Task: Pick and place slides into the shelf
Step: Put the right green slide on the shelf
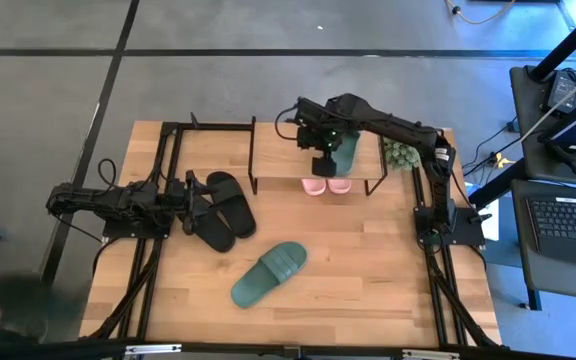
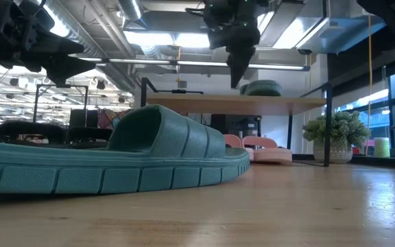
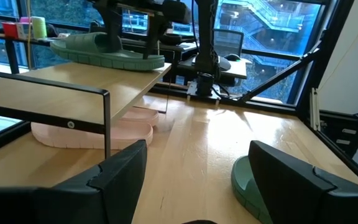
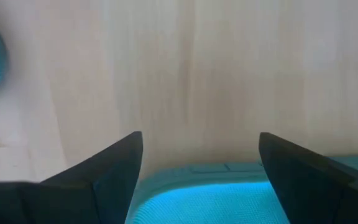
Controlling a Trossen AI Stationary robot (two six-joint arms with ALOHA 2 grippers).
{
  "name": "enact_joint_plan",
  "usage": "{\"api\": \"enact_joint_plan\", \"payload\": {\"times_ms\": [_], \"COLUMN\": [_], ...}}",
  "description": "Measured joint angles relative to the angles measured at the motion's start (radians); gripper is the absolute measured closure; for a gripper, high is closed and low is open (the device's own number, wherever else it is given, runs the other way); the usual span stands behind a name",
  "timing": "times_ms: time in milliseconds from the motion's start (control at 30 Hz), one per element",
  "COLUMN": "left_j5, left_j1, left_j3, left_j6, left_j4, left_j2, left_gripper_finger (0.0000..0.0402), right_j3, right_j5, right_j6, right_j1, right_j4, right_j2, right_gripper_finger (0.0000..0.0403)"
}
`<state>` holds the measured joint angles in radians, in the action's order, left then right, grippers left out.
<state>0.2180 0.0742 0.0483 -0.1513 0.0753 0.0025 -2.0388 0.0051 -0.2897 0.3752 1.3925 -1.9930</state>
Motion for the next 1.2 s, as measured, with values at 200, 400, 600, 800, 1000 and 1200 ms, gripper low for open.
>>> {"api": "enact_joint_plan", "payload": {"times_ms": [200, 400, 600, 800, 1000, 1200], "left_j5": [0.0, 0.0, 0.0, 0.0, 0.0, 0.0], "left_j1": [0.0, 0.0, 0.0, 0.0, 0.0, 0.0], "left_j3": [0.0, 0.0, 0.0, 0.0, 0.0, 0.0], "left_j6": [0.0, 0.0, 0.0, 0.0, 0.0, 0.0], "left_j4": [0.0, 0.0, 0.0, 0.0, 0.0, 0.0], "left_j2": [0.0, 0.0, 0.0, 0.0, 0.0, 0.0], "left_gripper_finger": [0.0128, 0.0128, 0.0128, 0.0128, 0.0128, 0.0128], "right_j3": [0.0, 0.0, 0.0, 0.035, 0.097, 0.102], "right_j5": [0.002, 0.001, 0.001, -0.035, -0.04, -0.04], "right_j6": [0.001, -0.002, -0.004, -0.027, -0.034, -0.034], "right_j1": [0.0, 0.0, 0.0, 0.0, 0.0, 0.0], "right_j4": [0.02, 0.023, 0.016, -0.014, -0.002, 0.023], "right_j2": [0.0, 0.0, 0.0, 0.0, -0.001, -0.001], "right_gripper_finger": [0.0083, 0.0083, 0.0083, 0.0083, 0.0083, 0.0083]}}
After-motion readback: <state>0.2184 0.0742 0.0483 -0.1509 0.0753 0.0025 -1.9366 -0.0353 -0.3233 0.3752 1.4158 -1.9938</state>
